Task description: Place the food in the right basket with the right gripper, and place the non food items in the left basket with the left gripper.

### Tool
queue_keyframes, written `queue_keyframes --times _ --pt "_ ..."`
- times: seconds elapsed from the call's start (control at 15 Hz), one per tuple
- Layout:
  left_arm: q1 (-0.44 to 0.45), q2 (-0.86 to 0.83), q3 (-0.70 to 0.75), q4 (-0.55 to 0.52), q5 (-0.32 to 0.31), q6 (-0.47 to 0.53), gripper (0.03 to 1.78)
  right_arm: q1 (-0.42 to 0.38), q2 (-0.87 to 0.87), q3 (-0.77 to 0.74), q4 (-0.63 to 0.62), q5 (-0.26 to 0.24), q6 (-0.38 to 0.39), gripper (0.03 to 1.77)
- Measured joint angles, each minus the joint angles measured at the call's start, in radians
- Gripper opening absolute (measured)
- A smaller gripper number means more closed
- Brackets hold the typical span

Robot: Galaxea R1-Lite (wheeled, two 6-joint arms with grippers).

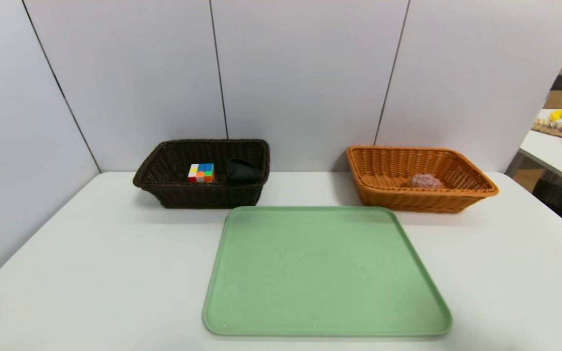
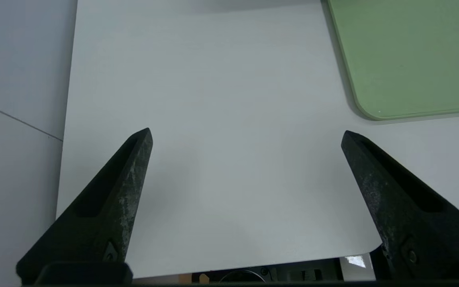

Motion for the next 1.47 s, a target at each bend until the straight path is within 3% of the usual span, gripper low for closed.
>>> queue_keyframes --times 0.4,0.67,0.93,1.27,1.47 --pt "0.046 -0.222 0.033 0.04 0.041 -0.1 1.69 -0.02 -0.35 0.16 0.0 -0.005 -0.004 1.7" --pt "0.103 -0.369 0.078 0.04 -0.014 -0.123 1.69 -0.018 -0.545 0.203 -0.002 0.002 -0.011 1.7" --pt "0.045 -0.426 0.087 0.041 -0.035 -0.125 1.69 -0.009 -0.673 0.262 -0.005 0.004 -0.013 1.7" --pt "0.061 -0.579 0.174 0.018 -0.063 -0.093 1.69 -0.008 -0.812 0.339 -0.226 0.014 -0.033 1.7" --pt "0.067 -0.657 0.25 -0.031 -0.072 -0.048 1.69 -0.009 -0.873 0.401 -0.399 0.02 -0.116 1.7"
